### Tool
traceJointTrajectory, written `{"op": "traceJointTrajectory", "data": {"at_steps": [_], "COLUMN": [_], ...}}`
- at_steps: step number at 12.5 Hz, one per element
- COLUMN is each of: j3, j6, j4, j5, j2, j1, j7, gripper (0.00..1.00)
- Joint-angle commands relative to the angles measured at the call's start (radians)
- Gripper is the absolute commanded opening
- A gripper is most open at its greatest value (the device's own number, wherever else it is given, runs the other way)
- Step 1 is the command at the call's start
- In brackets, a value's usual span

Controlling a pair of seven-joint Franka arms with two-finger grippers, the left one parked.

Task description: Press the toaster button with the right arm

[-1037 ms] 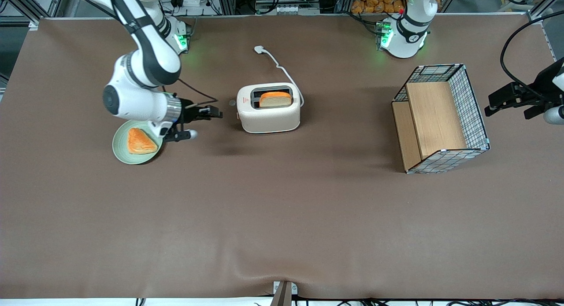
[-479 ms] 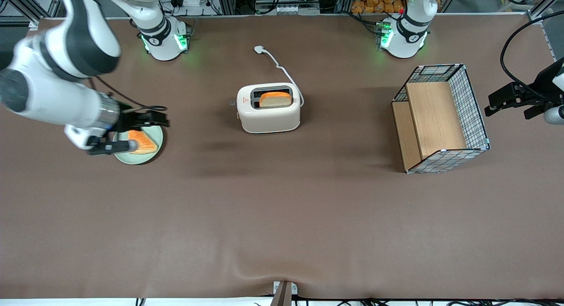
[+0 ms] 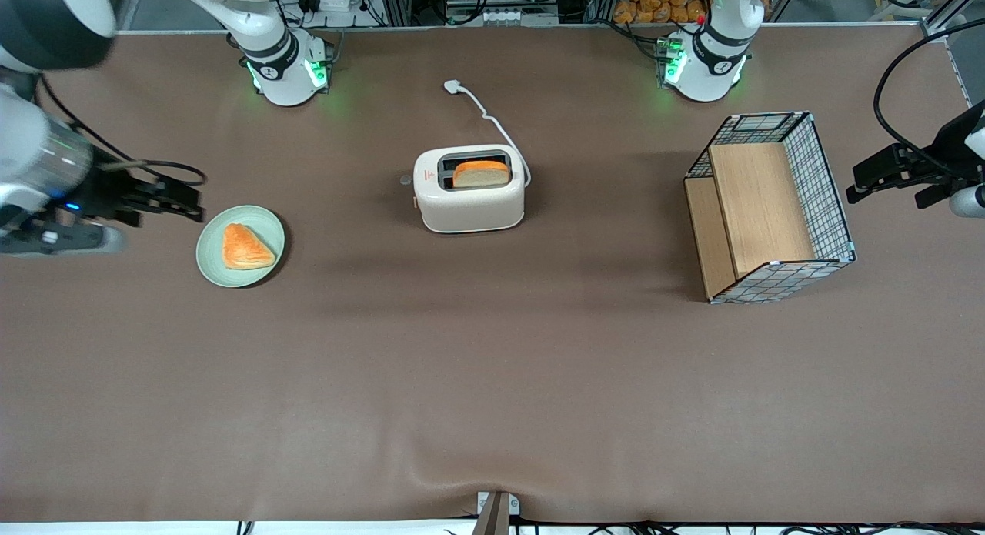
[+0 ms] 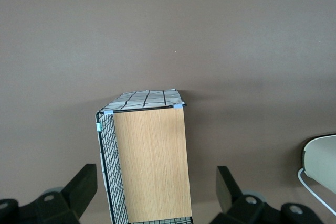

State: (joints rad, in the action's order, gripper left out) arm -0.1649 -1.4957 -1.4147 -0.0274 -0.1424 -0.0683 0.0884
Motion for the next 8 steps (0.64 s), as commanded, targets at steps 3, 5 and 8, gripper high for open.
{"op": "traceJointTrajectory", "data": {"at_steps": [3, 5, 8], "j3": [0.180, 0.194, 0.189], "j6": [0.097, 0.103, 0.040], "j4": [0.120, 0.097, -0.074], "j5": [0.014, 0.014, 0.020], "j2": [0.036, 0.066, 0.193], "j1": [0.084, 0.065, 0.047], "j7": [0.008, -0.002, -0.004], "gripper": [1.00, 1.00, 1.00]}}
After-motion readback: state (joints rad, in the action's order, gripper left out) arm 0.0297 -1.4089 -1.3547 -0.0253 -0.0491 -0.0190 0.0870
